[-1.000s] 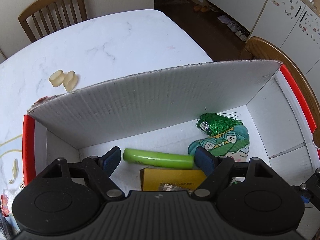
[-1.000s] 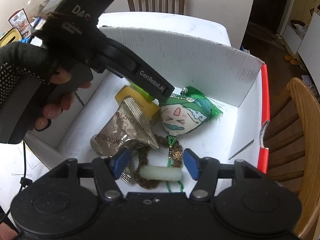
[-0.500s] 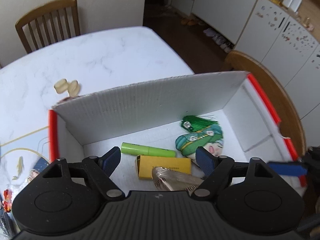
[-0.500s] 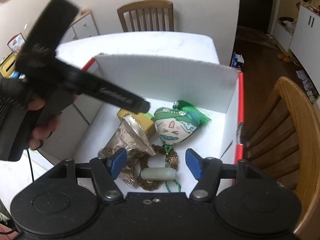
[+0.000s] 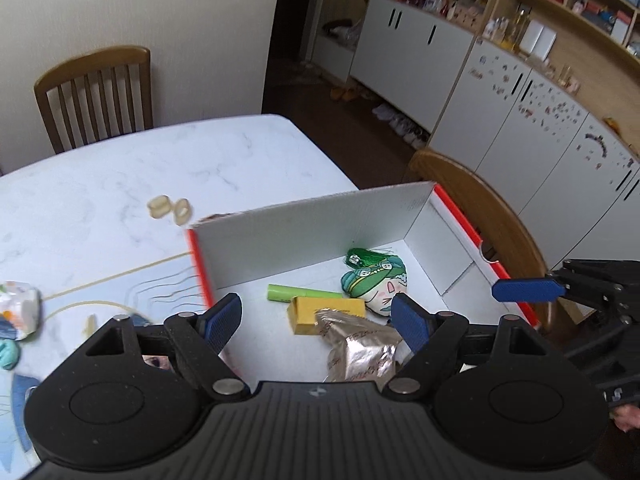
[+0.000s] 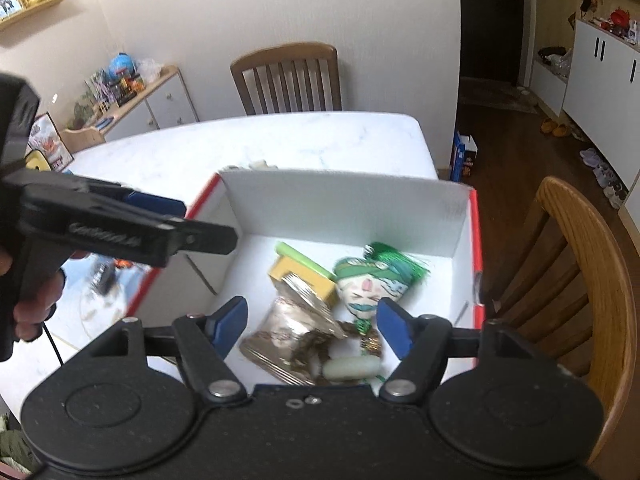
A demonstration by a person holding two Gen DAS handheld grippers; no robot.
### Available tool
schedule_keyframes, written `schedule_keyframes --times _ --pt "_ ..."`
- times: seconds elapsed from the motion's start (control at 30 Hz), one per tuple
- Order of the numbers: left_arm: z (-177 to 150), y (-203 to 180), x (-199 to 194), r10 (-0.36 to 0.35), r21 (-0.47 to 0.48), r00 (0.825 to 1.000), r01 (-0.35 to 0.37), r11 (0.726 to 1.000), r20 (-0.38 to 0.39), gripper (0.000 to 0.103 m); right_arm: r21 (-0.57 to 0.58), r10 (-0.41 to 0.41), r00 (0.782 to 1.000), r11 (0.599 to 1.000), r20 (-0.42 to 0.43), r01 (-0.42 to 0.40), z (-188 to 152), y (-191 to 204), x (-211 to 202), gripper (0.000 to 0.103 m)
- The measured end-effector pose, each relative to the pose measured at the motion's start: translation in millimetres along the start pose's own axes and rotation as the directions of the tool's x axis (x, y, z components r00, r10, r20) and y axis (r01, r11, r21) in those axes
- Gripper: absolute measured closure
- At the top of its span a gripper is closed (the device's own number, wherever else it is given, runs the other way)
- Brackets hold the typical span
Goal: Organize objects
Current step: 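Lift both tools out of the shoebox and move back over the table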
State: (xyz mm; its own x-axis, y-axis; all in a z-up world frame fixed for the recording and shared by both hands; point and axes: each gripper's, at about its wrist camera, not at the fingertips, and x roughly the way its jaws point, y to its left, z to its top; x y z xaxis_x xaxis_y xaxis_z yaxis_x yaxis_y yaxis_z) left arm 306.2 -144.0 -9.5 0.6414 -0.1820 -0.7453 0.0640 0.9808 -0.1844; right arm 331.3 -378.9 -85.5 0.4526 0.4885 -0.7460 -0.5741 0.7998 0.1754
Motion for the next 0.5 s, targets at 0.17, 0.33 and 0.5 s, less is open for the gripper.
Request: schedule_keyframes --times 0.17,0.33,0.5 --pt "-12.8 24.7 -34.3 -0.003 0.018 0.999 0.002 1.0 0.04 0.021 0.01 0.008 0.999 1.0 0.038 -0.009 2.3 26.6 -8.1 0.024" --pt "-27.9 53.0 -61.5 0.002 0.024 0.998 -0.003 1.0 0.06 0.017 0.02 0.017 0.998 1.0 0.065 -0.019 4.7 60.3 -7.2 0.018" --pt "-43.0 82.2 -81.8 -0.002 0.024 0.998 0.001 1.0 0.059 0.016 0.025 0.029 0.996 0.999 0.088 -0.032 5.7 92.2 -2.9 0.011"
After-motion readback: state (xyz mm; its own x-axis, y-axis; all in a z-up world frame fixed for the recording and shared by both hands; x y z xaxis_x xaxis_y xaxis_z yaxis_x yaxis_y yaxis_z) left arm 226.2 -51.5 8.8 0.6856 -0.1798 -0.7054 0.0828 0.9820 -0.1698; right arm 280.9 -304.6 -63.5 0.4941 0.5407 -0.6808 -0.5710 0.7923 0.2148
